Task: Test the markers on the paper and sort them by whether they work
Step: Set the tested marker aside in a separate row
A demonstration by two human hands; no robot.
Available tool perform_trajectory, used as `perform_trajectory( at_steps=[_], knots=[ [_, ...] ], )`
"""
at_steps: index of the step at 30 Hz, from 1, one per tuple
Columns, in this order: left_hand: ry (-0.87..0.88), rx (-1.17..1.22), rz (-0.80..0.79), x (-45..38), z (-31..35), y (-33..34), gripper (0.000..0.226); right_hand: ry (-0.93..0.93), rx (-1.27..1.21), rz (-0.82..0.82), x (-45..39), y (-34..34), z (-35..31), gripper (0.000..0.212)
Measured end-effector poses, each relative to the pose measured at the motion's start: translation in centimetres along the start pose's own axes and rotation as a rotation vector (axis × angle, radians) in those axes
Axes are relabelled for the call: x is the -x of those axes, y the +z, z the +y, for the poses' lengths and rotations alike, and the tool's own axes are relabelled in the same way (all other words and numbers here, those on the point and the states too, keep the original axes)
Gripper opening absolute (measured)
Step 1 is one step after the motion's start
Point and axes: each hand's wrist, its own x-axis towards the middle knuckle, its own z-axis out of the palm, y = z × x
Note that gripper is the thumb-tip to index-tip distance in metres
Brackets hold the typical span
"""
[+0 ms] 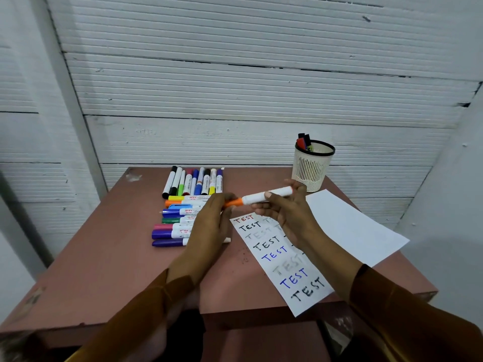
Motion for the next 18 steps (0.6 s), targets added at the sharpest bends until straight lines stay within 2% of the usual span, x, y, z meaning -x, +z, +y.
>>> perform_trajectory(
  at_steps=[3, 7, 9, 12, 15, 18],
  knots=[
    [-0.094, 0.101, 0.037, -0.3, 0.3, -0.9, 0.022, 0.003, 0.087, -0.071, 0.4, -0.1, 0.0, 0.026],
    [-0.184, 0.170, 0.102, -1.0, 0.4, -1.6, 0.019, -0.165, 0.618, -0.115, 0.7, 0.4, -0.3, 0.021],
    [-0.236, 0.222, 0.162, -1.5, 0.5, -1.8, 0.026, -0.266, 0.840, -0.213, 1.3, 1.3, -0.3, 0.018],
    [-0.309, 0.269, 0.250, -1.9, 0.8, -2.1, 0.029, -0.405, 1.099, -0.340, 2.4, 2.7, 0.0, 0.025],
    [-0.330, 0.245, 0.305, -1.9, 0.7, -2.3, 0.032, -0.626, 1.334, -0.308, 3.2, 3.7, 0.2, 0.021],
    [-0.354, 0.230, 0.317, -1.8, 0.7, -2.3, 0.034, -0.822, 1.423, -0.220, 3.6, 4.4, 0.8, 0.020]
  ],
)
